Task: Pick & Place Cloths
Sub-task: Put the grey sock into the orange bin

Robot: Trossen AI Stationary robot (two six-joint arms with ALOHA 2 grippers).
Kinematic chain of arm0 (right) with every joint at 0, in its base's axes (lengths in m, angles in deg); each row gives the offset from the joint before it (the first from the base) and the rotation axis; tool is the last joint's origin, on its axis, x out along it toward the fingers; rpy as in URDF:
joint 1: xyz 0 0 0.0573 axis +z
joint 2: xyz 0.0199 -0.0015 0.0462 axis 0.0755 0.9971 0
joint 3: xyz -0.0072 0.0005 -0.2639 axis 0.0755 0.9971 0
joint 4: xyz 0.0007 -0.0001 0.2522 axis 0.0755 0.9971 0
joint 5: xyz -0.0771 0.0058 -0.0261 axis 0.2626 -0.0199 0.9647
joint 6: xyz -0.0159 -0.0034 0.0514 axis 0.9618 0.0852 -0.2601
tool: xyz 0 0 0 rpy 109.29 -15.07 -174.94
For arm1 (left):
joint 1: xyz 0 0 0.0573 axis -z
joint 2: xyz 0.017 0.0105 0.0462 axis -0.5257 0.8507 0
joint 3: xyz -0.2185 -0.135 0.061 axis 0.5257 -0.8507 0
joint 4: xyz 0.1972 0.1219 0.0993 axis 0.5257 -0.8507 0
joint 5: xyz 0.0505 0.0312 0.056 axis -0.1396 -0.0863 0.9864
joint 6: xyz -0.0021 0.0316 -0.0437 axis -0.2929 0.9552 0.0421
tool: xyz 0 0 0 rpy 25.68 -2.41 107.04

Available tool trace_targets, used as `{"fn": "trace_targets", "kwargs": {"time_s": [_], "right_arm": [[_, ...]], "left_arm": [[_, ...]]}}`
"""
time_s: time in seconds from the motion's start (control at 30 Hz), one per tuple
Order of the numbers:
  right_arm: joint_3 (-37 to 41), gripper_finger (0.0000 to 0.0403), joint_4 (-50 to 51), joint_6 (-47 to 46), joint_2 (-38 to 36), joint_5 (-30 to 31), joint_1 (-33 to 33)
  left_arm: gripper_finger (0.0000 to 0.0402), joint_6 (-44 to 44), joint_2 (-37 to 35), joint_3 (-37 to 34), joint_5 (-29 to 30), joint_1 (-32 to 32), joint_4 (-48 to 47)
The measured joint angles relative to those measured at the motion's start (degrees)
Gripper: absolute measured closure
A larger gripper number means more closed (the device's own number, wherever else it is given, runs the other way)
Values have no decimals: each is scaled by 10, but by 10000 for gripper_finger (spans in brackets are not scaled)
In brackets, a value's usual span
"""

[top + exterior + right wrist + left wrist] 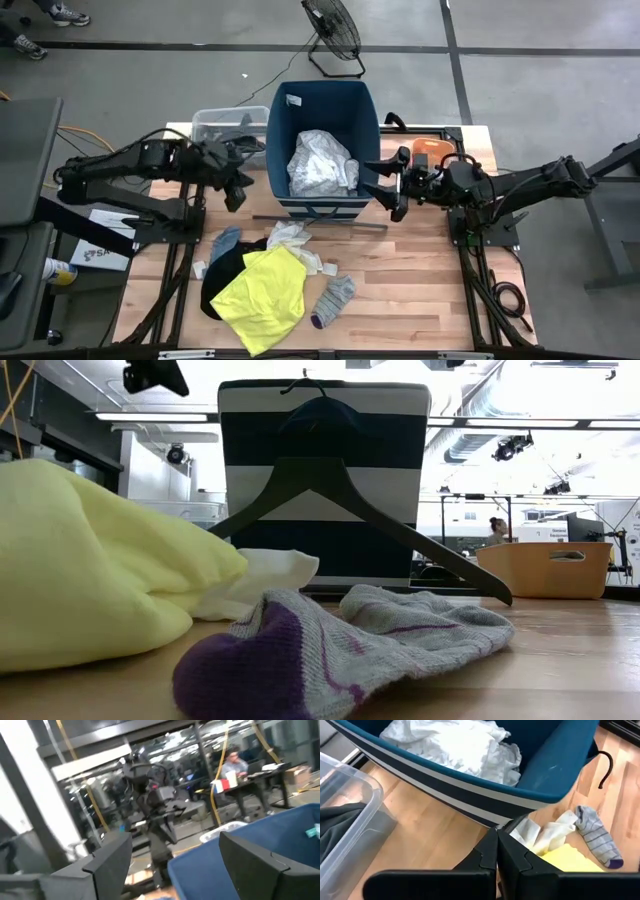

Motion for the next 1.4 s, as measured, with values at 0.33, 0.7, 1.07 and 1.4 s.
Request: {"fn": "trace_targets", "kwargs": {"time_s": [0.33,0.7,1.07,1.4], "right_arm": [[0,113,127,-4,-5,-131,28],[0,113,250,-5,36,-127,127],[0,113,231,-65,191,-67,221],[0,113,166,-61,354,-31,245]], "left_arm": [[401,-76,0,-14,99,138,9],[401,-115,0,-42,167,227,45],[401,-113,0,-58,167,272,47],[401,-90,0,-58,169,279,47]]}}
